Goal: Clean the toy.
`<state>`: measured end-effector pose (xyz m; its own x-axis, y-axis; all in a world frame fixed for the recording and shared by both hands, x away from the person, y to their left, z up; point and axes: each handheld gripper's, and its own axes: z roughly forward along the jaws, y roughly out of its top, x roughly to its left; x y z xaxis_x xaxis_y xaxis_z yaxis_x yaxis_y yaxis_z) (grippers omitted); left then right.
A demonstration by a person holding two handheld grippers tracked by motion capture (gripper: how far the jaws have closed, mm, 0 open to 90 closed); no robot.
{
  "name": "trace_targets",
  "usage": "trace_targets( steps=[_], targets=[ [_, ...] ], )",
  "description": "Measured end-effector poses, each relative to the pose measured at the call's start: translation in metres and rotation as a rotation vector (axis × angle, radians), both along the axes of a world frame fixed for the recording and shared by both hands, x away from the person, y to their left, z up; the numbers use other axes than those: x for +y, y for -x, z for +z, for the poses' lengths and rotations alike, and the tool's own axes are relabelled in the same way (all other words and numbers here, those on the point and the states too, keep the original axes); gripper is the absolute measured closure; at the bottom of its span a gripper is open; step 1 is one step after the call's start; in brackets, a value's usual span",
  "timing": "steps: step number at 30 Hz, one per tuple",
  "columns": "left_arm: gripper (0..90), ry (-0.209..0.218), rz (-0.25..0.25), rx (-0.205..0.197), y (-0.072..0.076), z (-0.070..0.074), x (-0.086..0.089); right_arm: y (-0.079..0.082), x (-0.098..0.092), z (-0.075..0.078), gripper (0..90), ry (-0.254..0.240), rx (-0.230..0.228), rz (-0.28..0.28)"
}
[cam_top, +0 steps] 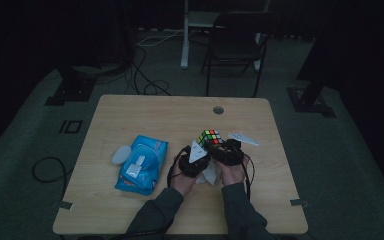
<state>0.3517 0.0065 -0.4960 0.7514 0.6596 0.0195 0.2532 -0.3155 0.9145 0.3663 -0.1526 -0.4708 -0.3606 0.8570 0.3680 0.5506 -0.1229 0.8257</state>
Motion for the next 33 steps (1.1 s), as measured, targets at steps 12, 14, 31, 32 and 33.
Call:
trace_targets(
  steps=[12, 14, 31, 32, 33],
  targets=[
    [86.2, 0.013, -0.01, -0.009, -0.002, 0.002, -0.004, 0.001, 0.004, 0.0, 34.2, -0.004, 0.001, 0.015],
    [86.2, 0.013, -0.016, -0.005, -0.004, 0.001, -0.005, 0.001, 0.005, 0.0, 34.2, -0.003, 0.002, 0.015],
    [86.3, -0.026, -0.016, 0.017, -0.006, -0.009, -0.006, 0.002, 0.003, 0.001, 34.2, -0.011, -0.001, 0.028],
    [86.3, -0.027, -0.016, 0.017, -0.005, -0.009, -0.005, 0.002, 0.002, 0.002, 34.2, -0.011, -0.001, 0.027],
    [86.3, -0.029, -0.016, 0.017, -0.005, -0.009, -0.005, 0.002, 0.002, 0.002, 34.2, -0.012, 0.0, 0.027]
  ],
)
